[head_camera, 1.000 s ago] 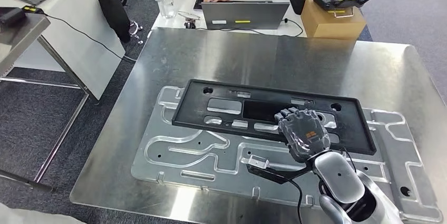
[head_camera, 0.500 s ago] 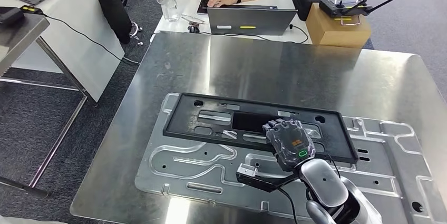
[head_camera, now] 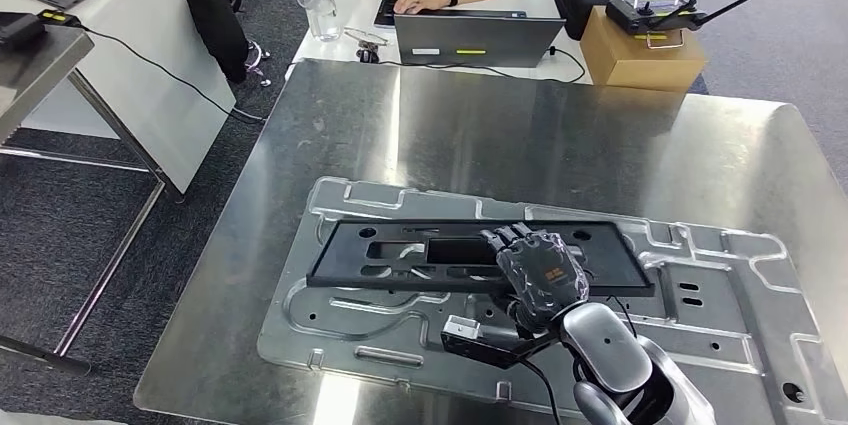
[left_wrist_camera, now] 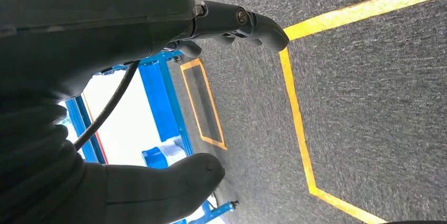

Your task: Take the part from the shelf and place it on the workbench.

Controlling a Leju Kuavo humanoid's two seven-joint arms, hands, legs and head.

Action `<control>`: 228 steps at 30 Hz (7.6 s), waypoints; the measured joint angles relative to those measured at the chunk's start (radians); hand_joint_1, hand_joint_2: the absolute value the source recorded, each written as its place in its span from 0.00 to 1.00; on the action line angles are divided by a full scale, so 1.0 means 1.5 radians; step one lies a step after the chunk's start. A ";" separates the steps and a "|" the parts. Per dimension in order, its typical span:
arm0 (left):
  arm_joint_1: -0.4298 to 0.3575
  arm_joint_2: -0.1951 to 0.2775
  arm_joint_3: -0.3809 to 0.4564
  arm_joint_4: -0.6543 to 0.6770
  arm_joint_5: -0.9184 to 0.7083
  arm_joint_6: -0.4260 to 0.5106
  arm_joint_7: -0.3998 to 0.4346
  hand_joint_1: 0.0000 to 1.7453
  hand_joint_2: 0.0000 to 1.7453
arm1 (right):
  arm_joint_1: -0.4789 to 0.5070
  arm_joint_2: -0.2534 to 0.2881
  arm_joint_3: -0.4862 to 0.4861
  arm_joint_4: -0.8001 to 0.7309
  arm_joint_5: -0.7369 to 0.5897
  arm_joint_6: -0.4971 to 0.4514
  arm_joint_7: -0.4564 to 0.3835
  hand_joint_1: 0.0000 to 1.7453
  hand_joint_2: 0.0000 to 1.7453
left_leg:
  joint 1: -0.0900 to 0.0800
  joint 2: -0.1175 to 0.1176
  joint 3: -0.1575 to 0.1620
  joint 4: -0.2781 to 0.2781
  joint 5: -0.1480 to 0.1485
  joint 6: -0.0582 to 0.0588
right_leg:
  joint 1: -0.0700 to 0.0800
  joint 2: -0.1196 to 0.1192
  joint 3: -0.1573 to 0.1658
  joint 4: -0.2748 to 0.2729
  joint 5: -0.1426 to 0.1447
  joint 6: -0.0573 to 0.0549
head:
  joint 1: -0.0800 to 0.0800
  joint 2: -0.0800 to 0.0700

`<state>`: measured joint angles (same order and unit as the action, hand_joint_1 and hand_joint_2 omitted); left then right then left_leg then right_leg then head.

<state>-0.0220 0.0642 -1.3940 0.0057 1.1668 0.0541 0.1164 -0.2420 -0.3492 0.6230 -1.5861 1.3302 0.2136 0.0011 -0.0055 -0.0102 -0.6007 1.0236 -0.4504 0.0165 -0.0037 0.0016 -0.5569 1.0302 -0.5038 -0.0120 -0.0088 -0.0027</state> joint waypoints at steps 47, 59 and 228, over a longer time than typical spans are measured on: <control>0.006 -0.003 0.000 0.000 -0.002 -0.004 0.020 0.00 0.00 | 0.018 -0.032 0.004 -0.137 -0.014 -0.049 0.009 0.00 0.00 | 0.008 0.006 0.005 -0.017 0.016 0.021 | -0.007 0.001 -0.055 0.161 -0.101 0.023 | 0.000 0.000; 0.010 -0.004 0.000 0.000 -0.004 -0.005 0.021 0.00 0.00 | 0.025 -0.041 0.004 -0.156 -0.011 -0.052 0.012 0.00 0.00 | 0.017 0.002 -0.035 0.041 -0.013 -0.024 | -0.016 0.002 0.005 0.006 0.001 -0.002 | 0.000 0.000; 0.000 -0.025 0.013 0.004 0.075 -0.015 -0.010 0.00 0.00 | 0.153 0.356 -1.282 0.775 -0.151 0.040 0.013 0.00 1.00 | 0.004 0.024 0.061 -0.032 -0.028 0.016 | -0.006 -0.057 0.014 0.019 -0.032 0.019 | -0.001 0.000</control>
<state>-0.0217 0.0273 -1.3740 0.0111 1.2790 0.0312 0.1011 -0.0129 0.1848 -1.2994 -0.4237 1.1044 0.2733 0.0210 0.0006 0.0260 -0.5093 0.9752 -0.4923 0.0398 -0.0124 -0.0846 -0.5361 1.0585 -0.5515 0.0167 -0.0110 -0.0027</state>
